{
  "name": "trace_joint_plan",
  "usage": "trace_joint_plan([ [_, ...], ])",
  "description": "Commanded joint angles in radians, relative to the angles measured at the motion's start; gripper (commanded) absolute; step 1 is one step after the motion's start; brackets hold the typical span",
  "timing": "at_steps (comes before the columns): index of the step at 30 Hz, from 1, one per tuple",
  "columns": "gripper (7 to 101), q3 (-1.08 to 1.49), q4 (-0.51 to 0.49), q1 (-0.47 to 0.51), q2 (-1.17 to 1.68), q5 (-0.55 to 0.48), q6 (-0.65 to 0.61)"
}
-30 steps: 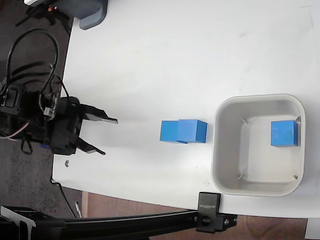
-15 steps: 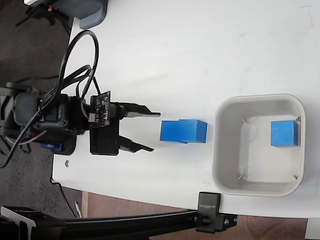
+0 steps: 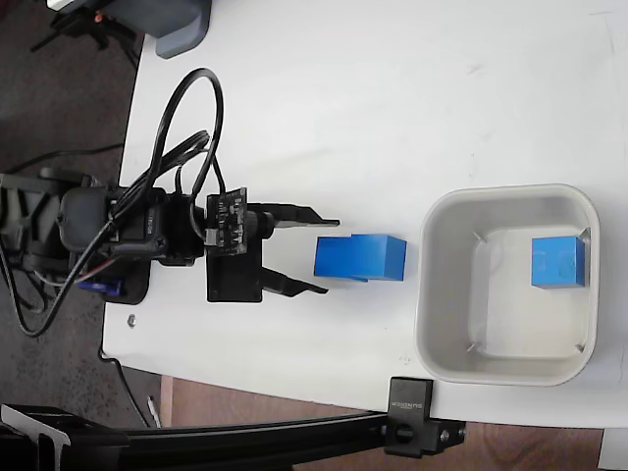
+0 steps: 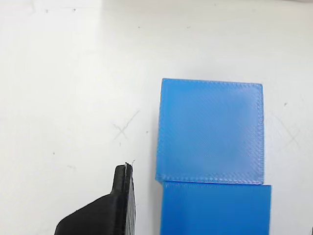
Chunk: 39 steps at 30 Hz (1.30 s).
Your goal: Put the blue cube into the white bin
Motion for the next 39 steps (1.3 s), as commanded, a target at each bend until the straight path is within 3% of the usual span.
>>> trace_joint_plan([
  [1, 98.1, 0.012, -0.072, -0.008, 0.002, 0.002, 0.008],
  [8, 98.1, 0.018, -0.114, -0.008, -0.035, -0.002, 0.028],
  [19, 90.3, 0.017, -0.123, -0.009, -0.069, 0.003, 0.041],
  [23, 77.4, 0.009, -0.103, -0.021, -0.069, 0.034, 0.041],
  [28, 68.3, -0.025, -0.049, -0.025, -0.089, 0.046, 0.038],
  [39, 55.4, 0.029, -0.063, -0.025, -0.021, 0.078, 0.035],
])
